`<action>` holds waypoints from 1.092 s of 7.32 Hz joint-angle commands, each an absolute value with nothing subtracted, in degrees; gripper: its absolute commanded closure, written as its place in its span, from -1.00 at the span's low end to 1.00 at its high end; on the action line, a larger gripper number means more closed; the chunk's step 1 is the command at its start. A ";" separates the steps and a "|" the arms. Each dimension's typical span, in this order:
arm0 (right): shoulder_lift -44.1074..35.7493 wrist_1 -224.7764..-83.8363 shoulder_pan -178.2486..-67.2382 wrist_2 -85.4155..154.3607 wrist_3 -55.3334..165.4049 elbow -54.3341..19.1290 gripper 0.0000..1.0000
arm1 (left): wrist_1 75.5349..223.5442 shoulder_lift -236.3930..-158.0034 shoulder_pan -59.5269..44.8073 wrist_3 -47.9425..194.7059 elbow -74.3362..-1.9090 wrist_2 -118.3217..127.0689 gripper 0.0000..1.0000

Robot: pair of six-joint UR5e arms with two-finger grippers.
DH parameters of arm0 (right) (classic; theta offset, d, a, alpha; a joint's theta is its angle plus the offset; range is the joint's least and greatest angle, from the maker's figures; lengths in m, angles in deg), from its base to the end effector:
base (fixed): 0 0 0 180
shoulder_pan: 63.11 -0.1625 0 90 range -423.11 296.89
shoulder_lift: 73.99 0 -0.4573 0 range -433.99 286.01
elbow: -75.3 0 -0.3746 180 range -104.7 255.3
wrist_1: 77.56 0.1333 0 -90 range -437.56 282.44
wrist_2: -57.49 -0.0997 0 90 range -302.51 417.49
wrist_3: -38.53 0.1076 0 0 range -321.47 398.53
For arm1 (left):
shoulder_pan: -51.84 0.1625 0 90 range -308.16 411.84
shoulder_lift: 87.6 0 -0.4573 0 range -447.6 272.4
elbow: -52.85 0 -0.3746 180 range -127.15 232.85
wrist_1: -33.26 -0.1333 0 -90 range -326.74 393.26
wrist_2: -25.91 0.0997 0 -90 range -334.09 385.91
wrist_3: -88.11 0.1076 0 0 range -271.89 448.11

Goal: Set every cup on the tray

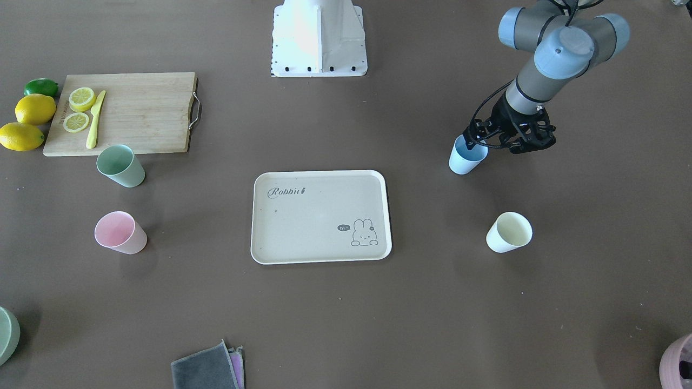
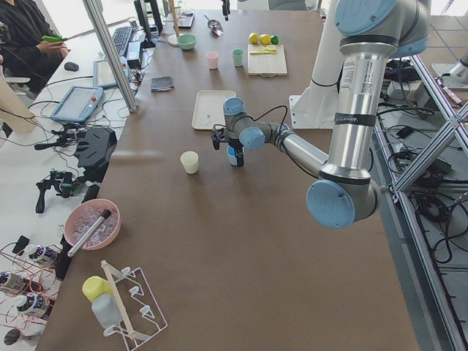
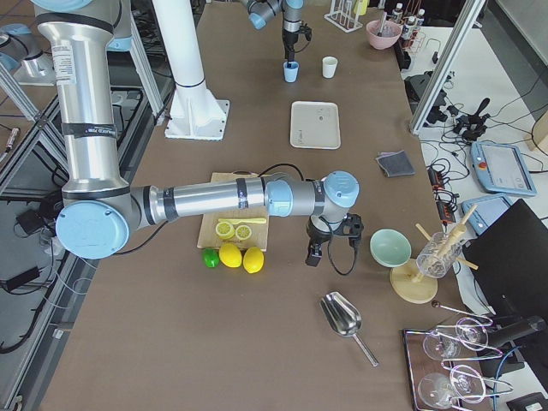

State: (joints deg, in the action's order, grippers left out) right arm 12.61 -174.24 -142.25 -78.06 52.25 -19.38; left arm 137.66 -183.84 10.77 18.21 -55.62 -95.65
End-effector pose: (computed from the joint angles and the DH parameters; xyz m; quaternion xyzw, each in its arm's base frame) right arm -0.0386 -0.5012 0.6392 -0.0714 -0.3806 0.0183 0.9218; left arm 0.3454 -0.4031 0.4687 -0.0567 0.4077 -0.0755 0.9082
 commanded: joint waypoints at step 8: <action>12.59 -174.15 -142.30 -80.14 52.25 -20.58 -1.00 | 128.13 -197.93 8.06 16.14 -52.39 -102.33 1.00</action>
State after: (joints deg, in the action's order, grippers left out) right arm 12.59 -174.26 -142.29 -79.54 52.22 -19.85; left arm 132.00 -191.40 7.95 17.10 -55.69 -102.36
